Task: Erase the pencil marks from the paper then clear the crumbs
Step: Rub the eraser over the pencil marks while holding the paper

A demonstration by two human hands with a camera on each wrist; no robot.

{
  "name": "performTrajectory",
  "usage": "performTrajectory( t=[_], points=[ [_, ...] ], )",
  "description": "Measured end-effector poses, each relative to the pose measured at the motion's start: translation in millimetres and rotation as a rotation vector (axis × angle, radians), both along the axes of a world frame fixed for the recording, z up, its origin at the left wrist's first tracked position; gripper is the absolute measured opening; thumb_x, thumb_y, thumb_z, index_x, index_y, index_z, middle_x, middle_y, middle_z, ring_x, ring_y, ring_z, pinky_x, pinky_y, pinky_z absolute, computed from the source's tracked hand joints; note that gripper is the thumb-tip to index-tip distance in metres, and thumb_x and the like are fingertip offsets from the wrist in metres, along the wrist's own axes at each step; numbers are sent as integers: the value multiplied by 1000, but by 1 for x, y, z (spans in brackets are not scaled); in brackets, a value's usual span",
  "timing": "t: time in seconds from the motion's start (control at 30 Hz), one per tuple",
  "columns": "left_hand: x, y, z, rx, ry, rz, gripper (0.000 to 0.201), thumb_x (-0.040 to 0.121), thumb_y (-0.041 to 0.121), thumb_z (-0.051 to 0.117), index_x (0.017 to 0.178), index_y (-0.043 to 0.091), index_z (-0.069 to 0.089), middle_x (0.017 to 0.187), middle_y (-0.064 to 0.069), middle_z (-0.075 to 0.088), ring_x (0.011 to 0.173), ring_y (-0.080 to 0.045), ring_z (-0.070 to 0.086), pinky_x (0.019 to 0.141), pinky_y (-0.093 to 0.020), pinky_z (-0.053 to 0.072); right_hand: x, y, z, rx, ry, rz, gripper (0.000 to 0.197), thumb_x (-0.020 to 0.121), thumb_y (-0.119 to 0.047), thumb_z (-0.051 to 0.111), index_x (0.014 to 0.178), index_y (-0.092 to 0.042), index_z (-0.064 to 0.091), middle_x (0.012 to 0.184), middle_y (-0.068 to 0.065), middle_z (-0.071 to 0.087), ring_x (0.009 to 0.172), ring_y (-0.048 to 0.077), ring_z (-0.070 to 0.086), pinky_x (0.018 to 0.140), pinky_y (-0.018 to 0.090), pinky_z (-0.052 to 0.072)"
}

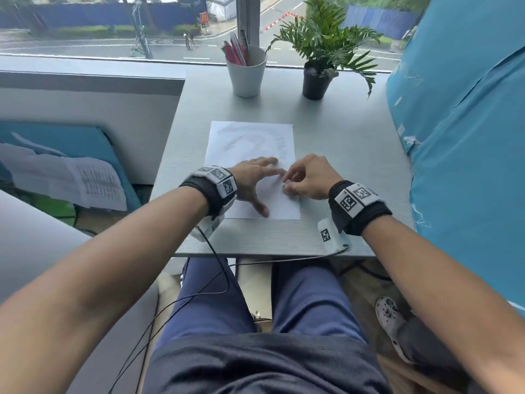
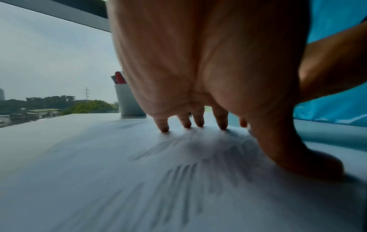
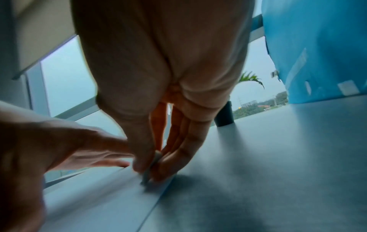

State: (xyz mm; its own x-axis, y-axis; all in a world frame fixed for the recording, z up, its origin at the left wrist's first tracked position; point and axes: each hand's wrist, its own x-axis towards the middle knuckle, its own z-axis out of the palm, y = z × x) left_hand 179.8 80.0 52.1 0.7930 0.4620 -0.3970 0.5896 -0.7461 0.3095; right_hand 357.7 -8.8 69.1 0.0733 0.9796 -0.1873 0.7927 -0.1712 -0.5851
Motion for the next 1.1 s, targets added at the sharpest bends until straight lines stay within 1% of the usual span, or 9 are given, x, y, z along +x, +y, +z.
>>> performTrajectory(
  t=[0.1,0.23,0.37,0.5,0.63,0.77,0.93,1.03,1.1],
  points=[
    [-5,2,-6,-1,8,21,120,62,65,83,157,43,13,167,1,-5,153,-21,-7,120,-62,3,-4,4,-1,68,-15,-111,8,77,-19,78,85,-18,78,73,-3,70,64,3,63,57,9,45],
    [-7,2,-9,-38,12,29,121,63,67,81,156,44,8,167,3,-12,152,-19,-15,119,-63,-5,-27,-4,-3,-46,-33,158,10,78,-21,79,87,-18,80,78,-5,71,72,4,65,63,13,48],
    [-7,4,-11,-46,2,33,119,62,65,82,156,42,13,167,4,-12,152,-19,-15,118,-64,-5,-8,8,1,19,-15,-29,15,75,-23,82,89,-18,79,75,-4,71,69,2,64,58,6,43],
    [-5,3,-12,-62,5,39,121,60,65,84,156,44,14,167,5,-13,152,-19,-15,118,-64,-6,-20,-1,0,-78,-35,201,11,77,-23,80,87,-20,80,73,-10,70,70,-1,64,62,8,47],
    [-4,3,-11,-64,0,34,120,61,64,84,157,42,16,167,5,-12,152,-20,-16,117,-64,-7,-2,5,-1,15,0,-35,11,74,-24,81,85,-23,80,74,-6,73,66,-4,63,57,7,42],
    [-6,4,-10,-69,9,38,121,60,65,83,157,43,14,166,7,-14,152,-19,-17,116,-64,-8,-20,-7,0,-88,1,186,7,76,-20,80,83,-20,79,66,-16,66,63,-5,60,58,7,44],
    [-5,4,-11,-67,6,31,121,60,65,83,157,43,14,166,6,-14,152,-20,-17,116,-65,-8,-8,-1,-3,-38,20,1,11,74,-22,81,84,-20,80,64,-14,65,53,-12,57,51,0,37],
    [-6,5,-13,-64,15,21,123,59,68,81,157,44,11,166,7,-16,152,-20,-18,115,-65,-10,-21,-8,-2,-93,7,183,8,76,-20,80,84,-18,79,65,-11,66,56,-9,58,54,4,41],
    [-6,5,-12,-64,15,17,122,60,67,81,157,43,11,166,6,-16,151,-19,-18,114,-64,-11,-7,1,1,-56,28,37,12,73,-22,82,85,-20,79,71,-7,71,66,-3,64,62,12,47]
  ],
)
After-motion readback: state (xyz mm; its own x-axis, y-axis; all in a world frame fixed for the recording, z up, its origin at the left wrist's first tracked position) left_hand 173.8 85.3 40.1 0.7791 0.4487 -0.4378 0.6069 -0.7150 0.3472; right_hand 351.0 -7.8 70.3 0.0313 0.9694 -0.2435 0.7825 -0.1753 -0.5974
